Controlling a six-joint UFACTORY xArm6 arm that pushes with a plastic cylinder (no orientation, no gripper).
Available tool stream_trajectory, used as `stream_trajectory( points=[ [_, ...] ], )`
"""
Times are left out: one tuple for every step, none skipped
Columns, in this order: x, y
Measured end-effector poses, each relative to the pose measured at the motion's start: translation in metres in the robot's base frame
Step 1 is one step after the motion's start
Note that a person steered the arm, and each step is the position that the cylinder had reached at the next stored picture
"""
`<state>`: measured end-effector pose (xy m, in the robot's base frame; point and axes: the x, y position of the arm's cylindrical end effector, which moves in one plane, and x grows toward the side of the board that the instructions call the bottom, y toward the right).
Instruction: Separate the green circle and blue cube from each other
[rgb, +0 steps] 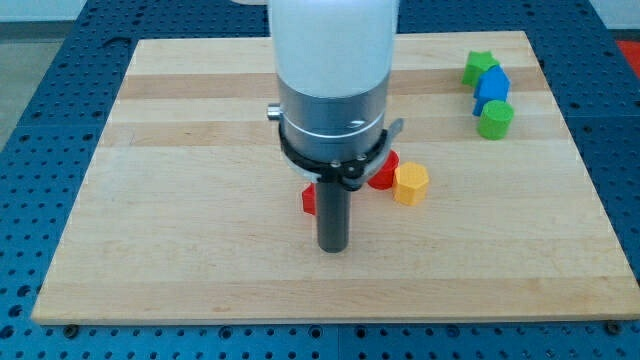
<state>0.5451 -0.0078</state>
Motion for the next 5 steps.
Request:
stream_trajectory(
  points=[
    [-0.015,0.0],
    [-0.013,0.058],
    [-0.005,0.132],
    [-0.005,0.202],
    [-0.053,0.248]
  ],
)
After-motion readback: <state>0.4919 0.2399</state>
